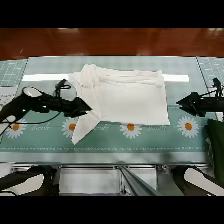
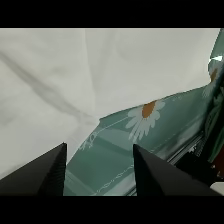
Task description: Fold the shirts.
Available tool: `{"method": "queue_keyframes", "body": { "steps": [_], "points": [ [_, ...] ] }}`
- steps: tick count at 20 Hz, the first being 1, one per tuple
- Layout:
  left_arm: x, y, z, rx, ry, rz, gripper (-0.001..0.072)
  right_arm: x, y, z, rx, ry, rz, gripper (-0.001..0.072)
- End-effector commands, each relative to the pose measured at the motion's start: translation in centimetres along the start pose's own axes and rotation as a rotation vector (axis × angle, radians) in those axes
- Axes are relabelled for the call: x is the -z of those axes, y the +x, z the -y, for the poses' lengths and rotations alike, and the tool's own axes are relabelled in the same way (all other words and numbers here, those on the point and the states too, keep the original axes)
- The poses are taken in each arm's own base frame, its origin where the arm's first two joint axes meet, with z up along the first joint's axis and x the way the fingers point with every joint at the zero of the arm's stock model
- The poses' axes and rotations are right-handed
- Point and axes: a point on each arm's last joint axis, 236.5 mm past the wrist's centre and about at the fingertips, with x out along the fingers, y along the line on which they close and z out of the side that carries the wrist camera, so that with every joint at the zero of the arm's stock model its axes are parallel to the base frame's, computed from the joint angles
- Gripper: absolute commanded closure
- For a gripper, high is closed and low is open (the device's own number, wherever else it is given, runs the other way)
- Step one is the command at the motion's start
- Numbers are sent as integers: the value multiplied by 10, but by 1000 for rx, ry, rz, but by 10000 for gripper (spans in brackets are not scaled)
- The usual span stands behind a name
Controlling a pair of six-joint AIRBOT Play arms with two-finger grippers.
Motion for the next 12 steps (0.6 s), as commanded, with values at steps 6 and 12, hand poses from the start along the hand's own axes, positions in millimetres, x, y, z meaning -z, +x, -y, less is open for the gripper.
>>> {"method": "queue_keyframes", "body": {
  "steps": [6,12],
  "points": [
    [17,53,-16,-7,-105,-58,201,11,1,1,-4,-8,-14,305],
    [-6,63,-10,3,-131,26,202,10,1,1,-3,-11,-9,305]
  ]
}}
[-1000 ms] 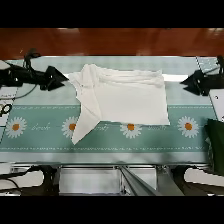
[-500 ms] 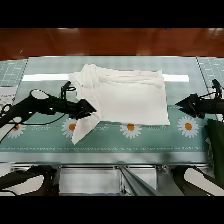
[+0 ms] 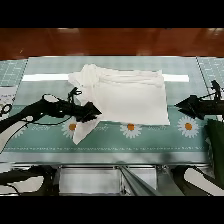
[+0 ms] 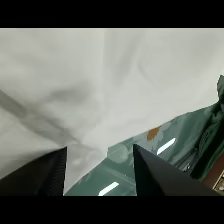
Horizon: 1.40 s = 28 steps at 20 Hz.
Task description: Fold the shirts.
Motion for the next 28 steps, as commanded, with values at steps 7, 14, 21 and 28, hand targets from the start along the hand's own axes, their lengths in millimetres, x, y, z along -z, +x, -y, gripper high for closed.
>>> {"method": "queue_keyframes", "body": {
  "steps": [7,14,21,28],
  "points": [
    [-15,16,19,18,31,7,272,-1,0,0,2,-3,5,305],
    [-11,11,24,35,77,-53,687,-3,-2,7,17,-4,12,306],
    [-34,-30,25,40,110,-7,687,33,-6,48,78,104,-87,306],
    [-36,-33,26,41,116,2,686,74,22,59,91,158,-220,305]
  ]
}}
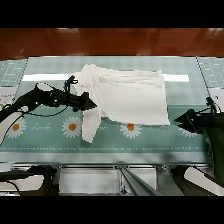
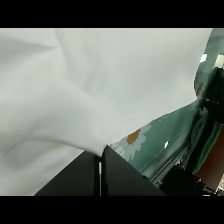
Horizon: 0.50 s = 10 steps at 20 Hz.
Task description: Fold the shirts.
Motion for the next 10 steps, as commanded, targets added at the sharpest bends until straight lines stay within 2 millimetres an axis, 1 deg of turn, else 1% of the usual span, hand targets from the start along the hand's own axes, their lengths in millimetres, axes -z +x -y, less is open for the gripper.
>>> {"method": "queue_keyframes", "body": {
  "steps": [1,3,5,7,10],
  "points": [
    [-1,-2,0,-1,2,5,686,15,18,2,12,4,-84,305],
    [-1,-2,0,-1,2,4,686,16,33,-3,-6,14,-116,305],
    [-1,-2,0,-1,2,4,686,3,45,-15,-49,24,-90,305],
    [-1,-2,0,-1,2,5,687,-11,51,-30,-73,15,-66,305],
    [-1,-2,0,-2,2,5,686,-20,63,-44,-53,-15,-76,305]
  ]
}}
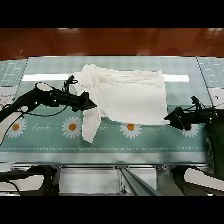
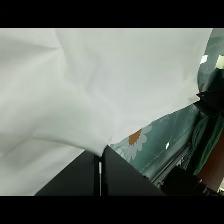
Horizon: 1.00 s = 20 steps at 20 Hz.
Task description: Fold the shirts.
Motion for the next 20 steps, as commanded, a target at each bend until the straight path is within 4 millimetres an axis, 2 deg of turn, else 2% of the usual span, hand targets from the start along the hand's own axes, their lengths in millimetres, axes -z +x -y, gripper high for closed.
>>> {"method": "queue_keyframes", "body": {
  "steps": [1,2,3,4,5,6,8,10,12,13,15,17,20],
  "points": [
    [-1,0,0,0,1,2,686,-16,17,-18,9,-16,11,305],
    [-1,0,0,-1,1,4,686,-17,22,-21,18,-18,8,306],
    [-1,0,0,-1,1,5,686,-17,28,-24,25,-22,0,341],
    [-2,0,0,-2,1,6,686,-16,32,-28,25,-29,-9,428],
    [-2,-1,0,-2,2,7,686,-16,35,-33,18,-54,-9,614],
    [-2,-1,0,-1,0,8,686,-18,35,-41,-2,-92,-4,690],
    [-7,-10,-1,8,-7,23,686,-19,27,-58,-39,-131,-17,691],
    [-21,-38,10,35,26,75,686,-29,2,-86,-55,-229,18,692],
    [-50,-87,36,65,89,196,686,-51,-47,-137,-79,-369,150,692],
    [-65,-121,56,82,136,282,687,-61,-82,-170,-89,-447,240,692],
    [-86,-193,101,99,235,459,687,-66,-153,-236,-119,-594,415,692],
    [-91,-267,151,101,351,637,687,-51,-225,-296,-138,-734,577,692],
    [-65,-367,228,81,545,884,686,-2,-318,-359,-142,-910,805,692]
  ]
}}
